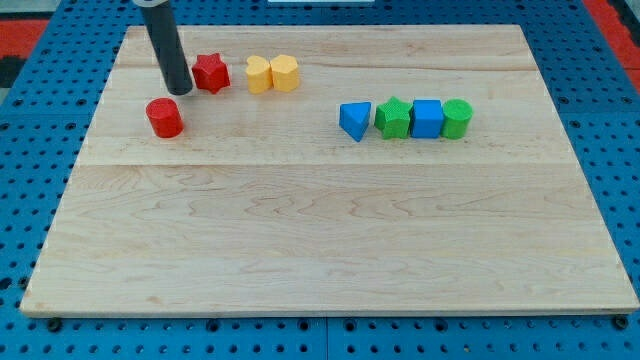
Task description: Make a horizontal line using red yellow blocks
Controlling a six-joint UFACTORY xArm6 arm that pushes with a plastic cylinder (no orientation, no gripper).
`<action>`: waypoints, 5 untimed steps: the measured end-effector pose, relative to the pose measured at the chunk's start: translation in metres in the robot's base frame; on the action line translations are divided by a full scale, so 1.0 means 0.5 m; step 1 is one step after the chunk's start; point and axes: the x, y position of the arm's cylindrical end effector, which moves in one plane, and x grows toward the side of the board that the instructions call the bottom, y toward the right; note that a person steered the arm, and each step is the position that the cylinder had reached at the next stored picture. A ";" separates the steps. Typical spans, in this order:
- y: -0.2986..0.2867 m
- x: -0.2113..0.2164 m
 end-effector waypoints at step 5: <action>0.008 -0.082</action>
